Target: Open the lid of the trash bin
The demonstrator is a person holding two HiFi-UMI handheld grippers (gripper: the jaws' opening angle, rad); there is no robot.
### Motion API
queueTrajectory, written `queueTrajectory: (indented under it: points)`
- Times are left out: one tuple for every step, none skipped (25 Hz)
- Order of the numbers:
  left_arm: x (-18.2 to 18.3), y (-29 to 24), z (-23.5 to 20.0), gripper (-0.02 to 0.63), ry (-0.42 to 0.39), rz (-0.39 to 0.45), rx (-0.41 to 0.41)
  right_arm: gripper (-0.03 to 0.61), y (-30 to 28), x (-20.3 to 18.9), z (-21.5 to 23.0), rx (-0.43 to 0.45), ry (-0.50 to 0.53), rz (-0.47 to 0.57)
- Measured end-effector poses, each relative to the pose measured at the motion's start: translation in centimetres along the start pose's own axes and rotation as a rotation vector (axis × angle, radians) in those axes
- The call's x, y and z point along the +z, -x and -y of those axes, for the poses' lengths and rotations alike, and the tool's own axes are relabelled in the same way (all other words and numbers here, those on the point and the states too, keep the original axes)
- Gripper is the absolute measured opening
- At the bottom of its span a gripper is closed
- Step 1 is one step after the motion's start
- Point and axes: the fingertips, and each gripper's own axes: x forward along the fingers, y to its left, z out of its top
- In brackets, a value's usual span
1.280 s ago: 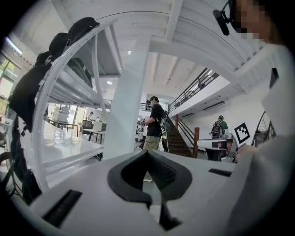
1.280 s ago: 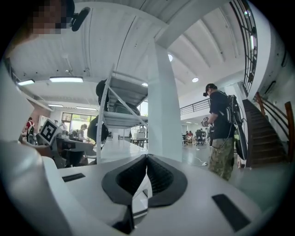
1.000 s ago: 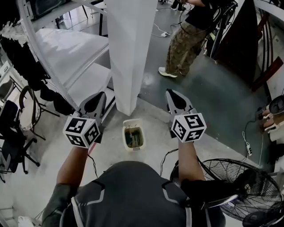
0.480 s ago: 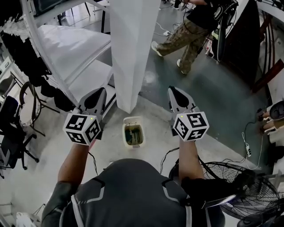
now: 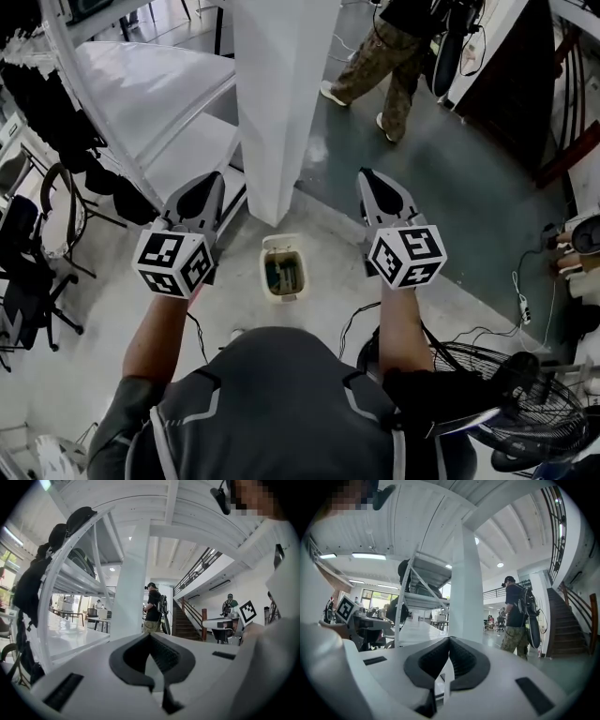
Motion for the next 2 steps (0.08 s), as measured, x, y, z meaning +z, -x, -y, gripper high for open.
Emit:
queueTrajectory:
  points:
    - [0.02,-0.07,-0.23,0.007,-0.006,0.001,0.003,0.026,-0.19,0.01,-0.06,0.000,0.001,0.001]
    - [0.04,-0.13,-0.47,0.007,-0.013,0.001,0.007,0.026,-0.38,0.01,-0.13,0.000,0.001,0.002]
